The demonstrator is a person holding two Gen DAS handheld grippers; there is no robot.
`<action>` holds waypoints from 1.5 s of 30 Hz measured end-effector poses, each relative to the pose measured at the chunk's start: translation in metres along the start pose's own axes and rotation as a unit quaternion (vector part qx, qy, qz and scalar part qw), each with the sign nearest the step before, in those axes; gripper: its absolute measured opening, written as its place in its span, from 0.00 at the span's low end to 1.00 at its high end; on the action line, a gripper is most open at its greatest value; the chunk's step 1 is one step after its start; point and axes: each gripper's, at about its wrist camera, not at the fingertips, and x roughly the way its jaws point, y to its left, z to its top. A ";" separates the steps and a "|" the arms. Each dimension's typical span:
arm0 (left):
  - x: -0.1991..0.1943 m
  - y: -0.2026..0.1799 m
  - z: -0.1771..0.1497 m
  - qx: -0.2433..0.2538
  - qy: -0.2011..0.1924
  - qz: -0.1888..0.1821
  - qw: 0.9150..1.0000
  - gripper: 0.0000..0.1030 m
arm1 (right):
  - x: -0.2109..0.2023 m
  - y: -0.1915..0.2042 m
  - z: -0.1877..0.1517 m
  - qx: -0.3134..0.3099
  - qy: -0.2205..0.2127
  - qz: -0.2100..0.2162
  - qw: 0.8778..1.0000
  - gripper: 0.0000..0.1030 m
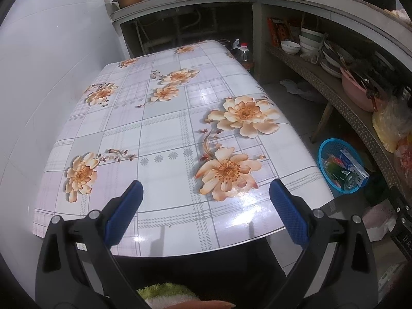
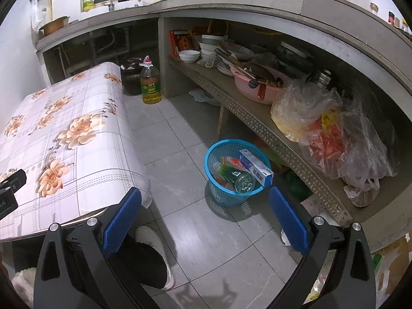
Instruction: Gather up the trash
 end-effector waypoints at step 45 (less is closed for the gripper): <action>-0.002 -0.002 -0.002 0.001 0.005 -0.012 1.000 0.92 | -0.001 0.005 0.003 -0.013 -0.001 0.001 1.000 0.94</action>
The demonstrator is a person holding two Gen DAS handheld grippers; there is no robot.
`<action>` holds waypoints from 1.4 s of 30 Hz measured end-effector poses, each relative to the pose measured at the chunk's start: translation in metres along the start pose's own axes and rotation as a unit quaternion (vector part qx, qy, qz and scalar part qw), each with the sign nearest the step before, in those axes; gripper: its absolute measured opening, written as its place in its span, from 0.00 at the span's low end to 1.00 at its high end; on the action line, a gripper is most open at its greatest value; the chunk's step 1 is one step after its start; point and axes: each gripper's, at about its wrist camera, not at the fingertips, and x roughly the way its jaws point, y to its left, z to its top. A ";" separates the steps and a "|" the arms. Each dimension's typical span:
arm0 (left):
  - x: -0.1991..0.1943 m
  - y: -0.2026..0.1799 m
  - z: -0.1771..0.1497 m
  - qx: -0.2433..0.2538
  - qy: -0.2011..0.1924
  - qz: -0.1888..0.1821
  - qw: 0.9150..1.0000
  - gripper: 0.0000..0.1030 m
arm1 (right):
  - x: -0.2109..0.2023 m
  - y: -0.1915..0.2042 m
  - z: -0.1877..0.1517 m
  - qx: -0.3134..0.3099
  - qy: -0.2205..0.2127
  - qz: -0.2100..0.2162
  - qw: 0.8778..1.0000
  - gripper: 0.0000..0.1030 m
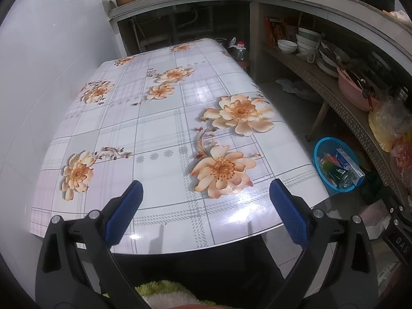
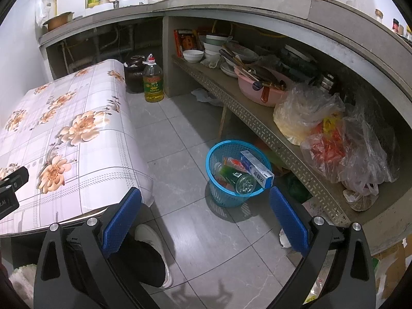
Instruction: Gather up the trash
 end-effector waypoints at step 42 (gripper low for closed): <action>-0.001 -0.003 -0.003 -0.002 0.000 0.005 1.000 0.92 | 0.002 -0.001 0.000 -0.003 0.000 0.001 1.000 0.94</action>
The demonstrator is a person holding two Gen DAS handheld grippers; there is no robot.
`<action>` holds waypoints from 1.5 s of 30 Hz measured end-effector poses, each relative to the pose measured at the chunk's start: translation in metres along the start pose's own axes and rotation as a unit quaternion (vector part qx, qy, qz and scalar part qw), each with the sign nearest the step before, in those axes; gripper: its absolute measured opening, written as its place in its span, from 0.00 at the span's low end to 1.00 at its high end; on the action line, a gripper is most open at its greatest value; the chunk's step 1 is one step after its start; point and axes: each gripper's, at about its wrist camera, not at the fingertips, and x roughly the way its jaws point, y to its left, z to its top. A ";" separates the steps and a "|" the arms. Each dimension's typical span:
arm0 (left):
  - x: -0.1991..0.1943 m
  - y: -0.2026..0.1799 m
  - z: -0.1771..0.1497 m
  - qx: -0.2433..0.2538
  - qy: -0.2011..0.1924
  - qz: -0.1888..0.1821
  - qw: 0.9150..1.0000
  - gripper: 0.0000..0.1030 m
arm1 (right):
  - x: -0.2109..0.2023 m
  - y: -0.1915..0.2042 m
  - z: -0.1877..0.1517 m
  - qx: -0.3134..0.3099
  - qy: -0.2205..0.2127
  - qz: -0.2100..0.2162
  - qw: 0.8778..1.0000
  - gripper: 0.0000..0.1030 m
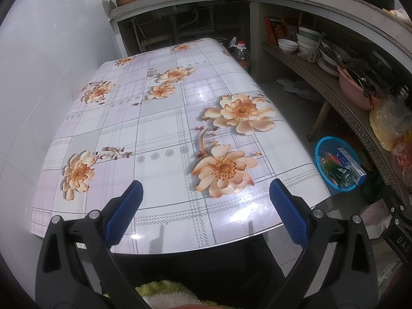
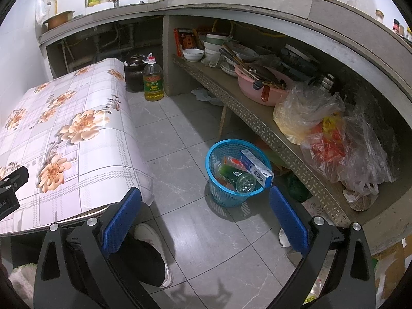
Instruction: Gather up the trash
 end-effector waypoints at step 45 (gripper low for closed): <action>0.002 0.001 -0.001 -0.007 0.012 -0.005 1.000 0.92 | 0.001 -0.001 0.003 -0.007 0.000 0.003 1.000 0.94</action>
